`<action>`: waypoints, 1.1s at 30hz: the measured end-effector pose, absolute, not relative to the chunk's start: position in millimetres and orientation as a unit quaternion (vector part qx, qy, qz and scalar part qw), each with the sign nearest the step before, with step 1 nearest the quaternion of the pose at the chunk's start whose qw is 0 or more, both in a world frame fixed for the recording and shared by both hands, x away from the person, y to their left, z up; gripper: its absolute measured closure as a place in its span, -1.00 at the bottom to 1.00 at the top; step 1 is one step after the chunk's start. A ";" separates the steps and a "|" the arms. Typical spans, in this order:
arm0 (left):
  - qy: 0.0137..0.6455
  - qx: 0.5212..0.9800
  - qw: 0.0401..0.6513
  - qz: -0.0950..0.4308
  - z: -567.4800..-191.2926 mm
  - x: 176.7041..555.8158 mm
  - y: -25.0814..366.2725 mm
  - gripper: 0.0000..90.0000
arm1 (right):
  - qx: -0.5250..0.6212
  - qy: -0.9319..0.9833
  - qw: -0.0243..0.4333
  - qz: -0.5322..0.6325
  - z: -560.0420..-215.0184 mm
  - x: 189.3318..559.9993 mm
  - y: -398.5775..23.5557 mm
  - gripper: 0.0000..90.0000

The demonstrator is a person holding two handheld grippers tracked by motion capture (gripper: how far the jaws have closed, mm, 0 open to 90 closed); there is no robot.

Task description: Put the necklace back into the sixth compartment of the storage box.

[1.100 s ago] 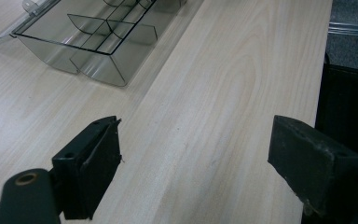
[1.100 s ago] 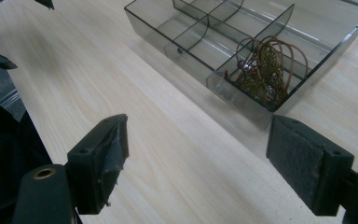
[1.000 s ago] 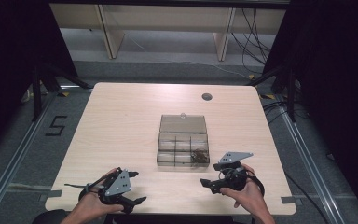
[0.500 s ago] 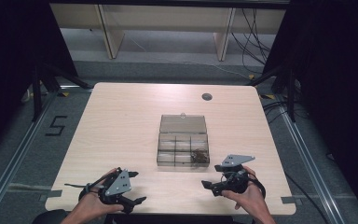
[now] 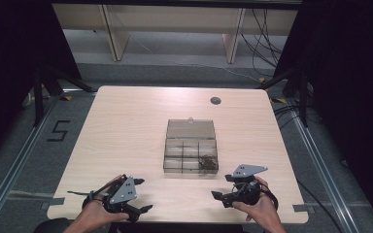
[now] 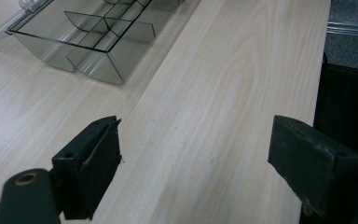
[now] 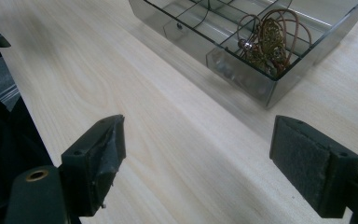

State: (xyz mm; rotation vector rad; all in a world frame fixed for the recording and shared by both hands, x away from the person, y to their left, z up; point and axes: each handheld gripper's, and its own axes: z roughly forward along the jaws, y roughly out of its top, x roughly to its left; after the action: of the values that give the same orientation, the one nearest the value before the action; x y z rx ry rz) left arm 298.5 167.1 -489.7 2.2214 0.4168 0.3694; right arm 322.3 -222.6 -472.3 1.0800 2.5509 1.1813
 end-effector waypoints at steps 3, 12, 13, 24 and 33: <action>0.161 0.887 0.406 0.151 -489.1 299.1 167.8 -0.64 | 0.361 0.843 0.065 0.393 -472.6 319.5 -223.1 -0.58; 0.166 0.885 0.412 0.143 -489.9 297.7 166.3 -0.64 | 0.357 0.845 0.074 0.393 -475.3 313.4 -225.8 -0.58; 0.157 0.889 0.405 0.145 -489.2 298.3 167.3 -0.64 | 0.355 0.846 0.076 0.390 -475.7 312.9 -225.7 -0.58; 0.156 0.887 0.408 0.148 -489.6 297.9 166.9 -0.64 | 0.360 0.845 0.075 0.388 -479.7 304.5 -223.6 -0.58; 0.159 0.886 0.410 0.148 -490.4 297.4 165.8 -0.64 | 0.366 0.842 0.082 0.387 -483.1 298.9 -225.4 -0.62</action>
State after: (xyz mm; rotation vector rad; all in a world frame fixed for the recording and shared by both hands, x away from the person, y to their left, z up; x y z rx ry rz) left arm 297.4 165.8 -490.4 2.2306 0.4003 0.3737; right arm 298.9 -225.4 -483.1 1.0927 2.5169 1.1567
